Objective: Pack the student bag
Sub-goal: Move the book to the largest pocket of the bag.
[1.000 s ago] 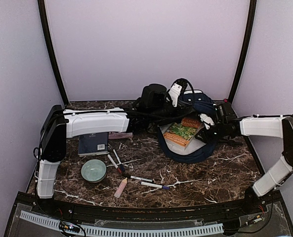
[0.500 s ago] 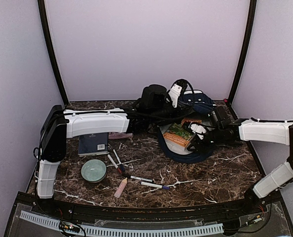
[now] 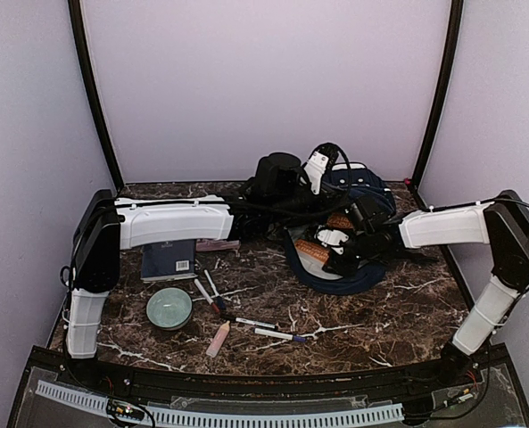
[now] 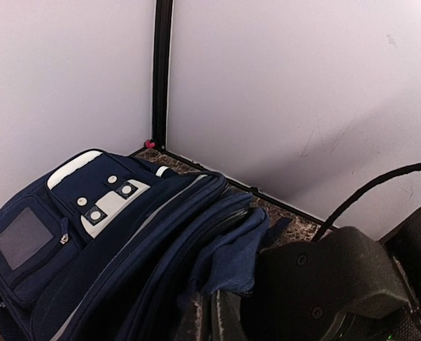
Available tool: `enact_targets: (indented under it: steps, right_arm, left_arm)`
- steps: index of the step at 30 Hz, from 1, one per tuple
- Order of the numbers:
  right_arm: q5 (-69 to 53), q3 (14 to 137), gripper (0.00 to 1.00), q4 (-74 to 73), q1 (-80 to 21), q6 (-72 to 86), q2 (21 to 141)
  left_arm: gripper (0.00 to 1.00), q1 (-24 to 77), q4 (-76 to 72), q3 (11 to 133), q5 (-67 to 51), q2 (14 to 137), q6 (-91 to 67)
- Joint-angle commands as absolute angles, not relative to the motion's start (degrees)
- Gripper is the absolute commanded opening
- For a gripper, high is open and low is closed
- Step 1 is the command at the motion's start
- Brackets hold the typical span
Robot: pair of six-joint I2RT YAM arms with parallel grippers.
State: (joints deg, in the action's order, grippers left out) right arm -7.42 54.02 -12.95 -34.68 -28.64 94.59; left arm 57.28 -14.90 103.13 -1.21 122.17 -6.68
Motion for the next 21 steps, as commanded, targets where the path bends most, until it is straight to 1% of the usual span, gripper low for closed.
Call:
enact_targets:
  steps: [1,5,11,17,21]
  right_arm:
    - [-1.97,55.45,0.47,-12.48,-36.38,-33.41,97.58]
    - [5.23,56.03,0.43,-13.39,-36.62,-36.91,99.35]
    - [13.44,53.68,0.38,-7.69,-35.45,-43.65,97.32]
    - [15.96,56.85,0.37,-4.66,-32.01,-46.87,98.63]
    - [18.66,59.07,0.37,0.21,-31.32,-47.82,102.47]
  left_arm:
    - [0.0,57.57,-19.88,104.4,-2.64,116.28,-7.12]
    - [0.0,57.57,-19.32,104.72,-3.03,116.27,-6.73]
    - [0.0,57.57,-18.73,104.84,-3.7,116.18,-6.5]
    - [0.0,57.31,-18.39,104.76,-5.11,116.36,-7.55]
    - [0.0,57.3,-18.06,104.69,-6.21,116.65,-8.21]
